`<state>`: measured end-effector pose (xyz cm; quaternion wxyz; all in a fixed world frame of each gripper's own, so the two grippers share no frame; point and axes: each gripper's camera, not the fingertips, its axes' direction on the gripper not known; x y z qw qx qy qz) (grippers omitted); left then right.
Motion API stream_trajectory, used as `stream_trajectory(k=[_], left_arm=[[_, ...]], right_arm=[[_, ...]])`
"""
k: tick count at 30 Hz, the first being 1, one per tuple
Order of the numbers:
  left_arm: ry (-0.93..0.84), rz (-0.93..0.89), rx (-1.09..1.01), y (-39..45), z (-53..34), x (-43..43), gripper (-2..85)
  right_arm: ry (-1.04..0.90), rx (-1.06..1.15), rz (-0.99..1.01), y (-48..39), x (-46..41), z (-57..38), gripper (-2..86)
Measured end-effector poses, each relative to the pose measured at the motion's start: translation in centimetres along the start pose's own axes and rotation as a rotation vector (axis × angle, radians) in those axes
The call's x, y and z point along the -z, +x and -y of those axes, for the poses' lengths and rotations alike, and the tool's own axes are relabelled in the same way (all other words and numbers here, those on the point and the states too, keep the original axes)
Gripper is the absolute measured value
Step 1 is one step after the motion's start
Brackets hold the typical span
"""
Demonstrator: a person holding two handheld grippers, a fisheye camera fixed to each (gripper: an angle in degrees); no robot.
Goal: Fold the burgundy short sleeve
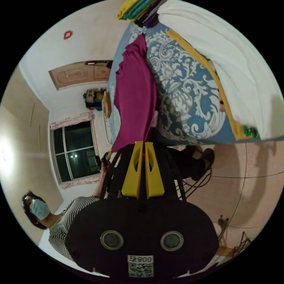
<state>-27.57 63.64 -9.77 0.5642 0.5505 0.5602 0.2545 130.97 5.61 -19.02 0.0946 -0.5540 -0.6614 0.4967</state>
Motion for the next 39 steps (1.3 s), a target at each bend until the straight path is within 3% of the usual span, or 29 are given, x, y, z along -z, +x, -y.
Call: stream_trajectory(k=[17, 39], left_arm=[[-0.081, 0.124, 0.069, -20.4, 1.9, -1.7, 1.4], [-0.077, 0.258, 0.224, -52.9, 7.5, -13.3, 0.7]], right_arm=[[0.024, -0.019, -0.081, 3.0, 5.9, 1.0, 0.6], [0.096, -0.116, -0.069, 7.4, 9.3, 4.8, 0.6]])
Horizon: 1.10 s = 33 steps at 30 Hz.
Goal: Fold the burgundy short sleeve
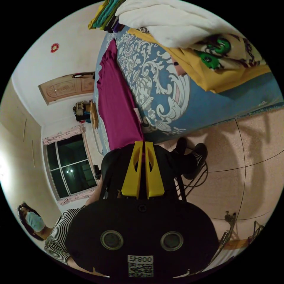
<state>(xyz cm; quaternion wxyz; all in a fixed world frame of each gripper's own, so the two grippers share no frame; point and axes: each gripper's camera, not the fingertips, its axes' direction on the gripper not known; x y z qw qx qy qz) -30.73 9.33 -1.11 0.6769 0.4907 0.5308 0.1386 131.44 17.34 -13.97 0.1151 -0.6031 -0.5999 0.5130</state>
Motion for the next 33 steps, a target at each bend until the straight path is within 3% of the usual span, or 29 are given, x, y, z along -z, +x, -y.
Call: stream_trajectory(k=[6, 12, 20, 25, 33], left_arm=[[0.108, -0.063, 0.038, -7.3, 3.5, -3.5, 0.3], [0.149, -0.154, -0.102, -8.6, 9.6, -9.9, 0.4], [0.033, -0.291, -0.516, 3.0, 22.0, -26.1, 2.0], [-0.084, -0.256, -0.794, 13.2, 29.7, -40.8, 3.8], [-0.158, -0.137, -1.078, 22.7, 38.3, -60.3, 6.5]], right_arm=[[0.041, 0.014, 0.051, 0.1, 1.3, 0.6, 0.6], [0.190, 0.101, -0.005, -2.9, 3.4, 1.0, 0.8], [0.354, 0.304, -0.159, -12.6, -0.1, 10.1, 3.4], [0.410, 0.315, -0.296, -16.5, -3.9, 16.8, 5.6], [0.502, 0.392, -0.465, -20.9, -7.7, 22.3, 6.3]])
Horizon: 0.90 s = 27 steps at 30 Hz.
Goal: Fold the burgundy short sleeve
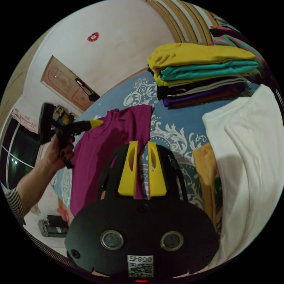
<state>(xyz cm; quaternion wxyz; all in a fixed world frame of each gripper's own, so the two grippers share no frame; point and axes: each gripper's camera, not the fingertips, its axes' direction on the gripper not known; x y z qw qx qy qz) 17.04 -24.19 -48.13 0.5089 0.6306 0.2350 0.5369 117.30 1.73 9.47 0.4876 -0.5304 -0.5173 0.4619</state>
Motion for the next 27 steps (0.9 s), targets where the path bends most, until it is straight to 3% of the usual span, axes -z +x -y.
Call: stream_trajectory(k=[13, 18, 27], left_arm=[[-0.308, 0.290, -0.282, -7.5, 8.6, -25.4, 6.1], [-0.263, 0.336, -0.321, -9.3, 8.5, -27.6, 1.6], [0.014, 0.081, -0.174, -17.1, 7.2, -21.5, 0.5]], right_arm=[[-0.085, 0.071, -0.113, -4.7, -5.5, 4.6, 5.9], [-0.068, 0.056, -0.074, -5.4, -6.3, 5.7, 1.9], [0.111, 0.177, -0.054, -8.9, -4.5, 7.1, 0.4]])
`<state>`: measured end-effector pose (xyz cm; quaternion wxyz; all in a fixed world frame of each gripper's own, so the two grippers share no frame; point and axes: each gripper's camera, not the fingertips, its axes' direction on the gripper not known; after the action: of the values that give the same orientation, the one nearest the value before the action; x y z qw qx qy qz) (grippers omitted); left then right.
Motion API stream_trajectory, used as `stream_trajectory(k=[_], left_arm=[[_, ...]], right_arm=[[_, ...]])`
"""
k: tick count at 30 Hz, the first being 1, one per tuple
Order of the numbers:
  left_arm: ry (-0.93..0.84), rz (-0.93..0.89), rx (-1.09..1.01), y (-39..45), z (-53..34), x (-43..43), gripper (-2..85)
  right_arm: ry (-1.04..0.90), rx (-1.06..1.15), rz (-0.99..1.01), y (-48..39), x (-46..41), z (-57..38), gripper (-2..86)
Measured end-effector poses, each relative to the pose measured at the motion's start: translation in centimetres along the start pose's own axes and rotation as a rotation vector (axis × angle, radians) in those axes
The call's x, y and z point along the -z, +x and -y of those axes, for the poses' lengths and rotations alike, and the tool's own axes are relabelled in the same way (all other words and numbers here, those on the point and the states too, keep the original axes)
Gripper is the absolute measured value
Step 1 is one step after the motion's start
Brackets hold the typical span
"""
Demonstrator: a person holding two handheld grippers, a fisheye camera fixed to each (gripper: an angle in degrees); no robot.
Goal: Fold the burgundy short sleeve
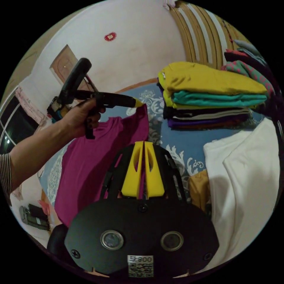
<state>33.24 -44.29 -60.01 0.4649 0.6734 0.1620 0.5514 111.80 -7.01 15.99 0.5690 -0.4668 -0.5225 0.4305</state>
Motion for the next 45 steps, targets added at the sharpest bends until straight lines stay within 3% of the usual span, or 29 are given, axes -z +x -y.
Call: stream_trajectory(k=[9, 16, 23, 27, 29, 34, 38, 45], left_arm=[[0.004, -0.079, 0.192, -9.3, -5.4, 2.3, 0.5], [0.005, -0.005, 0.277, -12.9, -5.6, 6.8, 0.4], [0.061, -0.084, 0.223, -11.5, -3.5, 12.4, 0.2], [-0.119, 0.068, 0.184, -10.1, -0.7, 13.2, 0.2], [-0.100, 0.065, 0.194, -10.2, -0.1, 15.0, 0.2], [-0.067, 0.042, 0.222, -10.1, 1.5, 22.0, 0.1], [-0.027, 0.028, 0.239, -9.6, 2.1, 28.0, 0.2], [0.091, -0.016, 0.309, -8.1, 1.0, 42.9, 0.3]], right_arm=[[-0.159, 0.221, 0.129, -4.6, -4.4, 2.4, 0.4], [-0.226, 0.216, 0.164, -5.5, -7.3, 3.9, 0.5], [-0.276, 0.212, 0.209, -6.4, -10.2, 5.5, 0.5], [-0.237, 0.173, 0.308, -6.2, -10.9, 6.5, 0.3], [-0.208, 0.161, 0.304, -6.2, -10.9, 6.9, 0.3], [-0.151, 0.122, 0.302, -6.0, -12.0, 7.7, 0.2], [-0.358, 0.123, 0.219, -7.5, -17.5, 8.0, 0.1], [-0.345, 0.099, 0.203, -9.0, -21.3, 8.9, 0.1]])
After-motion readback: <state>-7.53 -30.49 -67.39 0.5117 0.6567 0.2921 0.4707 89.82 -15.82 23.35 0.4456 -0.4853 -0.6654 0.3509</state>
